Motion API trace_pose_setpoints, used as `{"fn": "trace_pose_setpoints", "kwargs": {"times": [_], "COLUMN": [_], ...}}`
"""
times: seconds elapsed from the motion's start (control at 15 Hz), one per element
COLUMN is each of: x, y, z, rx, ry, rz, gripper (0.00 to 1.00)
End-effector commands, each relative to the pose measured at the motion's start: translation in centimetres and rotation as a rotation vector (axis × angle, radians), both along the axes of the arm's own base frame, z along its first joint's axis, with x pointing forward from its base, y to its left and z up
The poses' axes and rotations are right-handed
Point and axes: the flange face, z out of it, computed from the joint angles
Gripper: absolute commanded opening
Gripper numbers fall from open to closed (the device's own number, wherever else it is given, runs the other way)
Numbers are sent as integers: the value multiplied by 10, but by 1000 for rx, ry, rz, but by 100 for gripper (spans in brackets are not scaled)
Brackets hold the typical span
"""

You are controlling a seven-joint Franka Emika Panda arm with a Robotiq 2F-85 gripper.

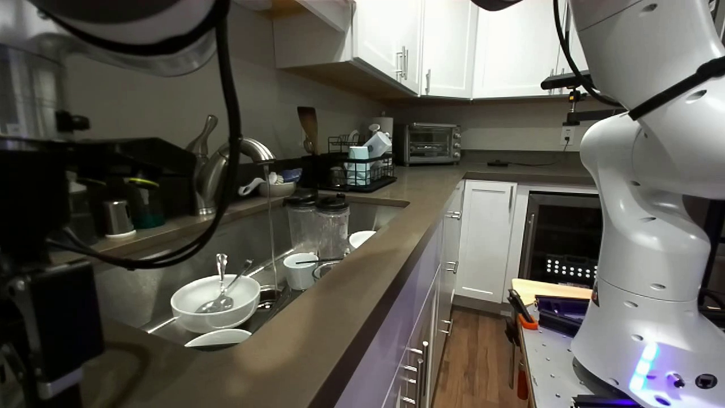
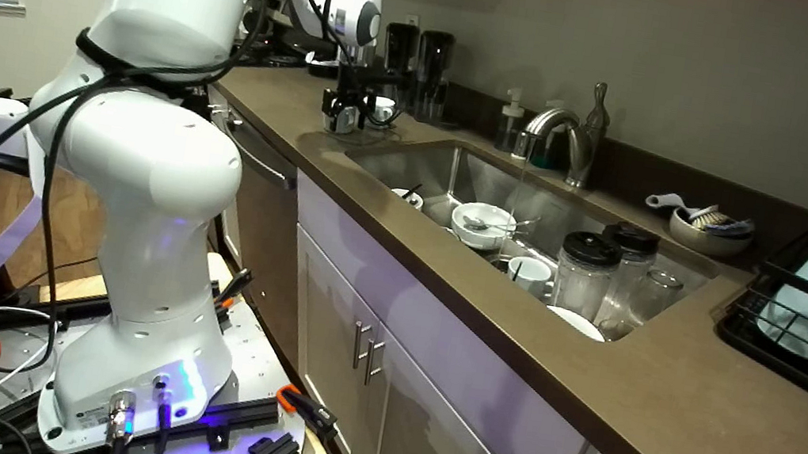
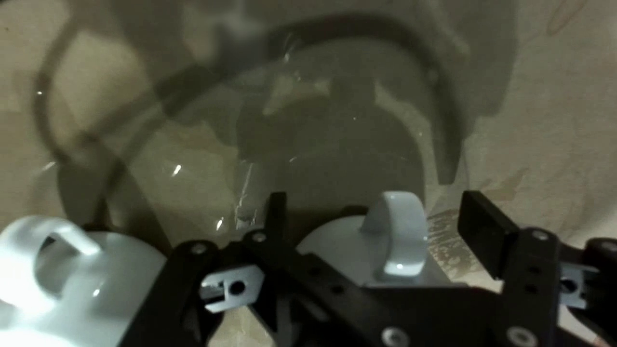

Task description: Draw water in a white cup and place it to the right

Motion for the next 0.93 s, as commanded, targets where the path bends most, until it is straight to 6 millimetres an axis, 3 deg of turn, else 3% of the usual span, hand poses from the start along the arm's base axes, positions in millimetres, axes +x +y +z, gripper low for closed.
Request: {"fn": "trace_pose_setpoints", "kwargs": {"times": [0.0, 0.07, 0.33, 0.53, 0.73, 0.87], "x": [8, 9, 12, 12, 11, 11], "y": [3, 3, 3, 3, 2, 2], "z": [10, 12, 18, 17, 16, 17], "rx": [-16, -14, -14, -15, -12, -15], "ry": [-25, -27, -35, -31, -29, -29], "rz": [-10, -10, -8, -9, -11, -10], "gripper": [67, 66, 38, 22, 17, 5]}}
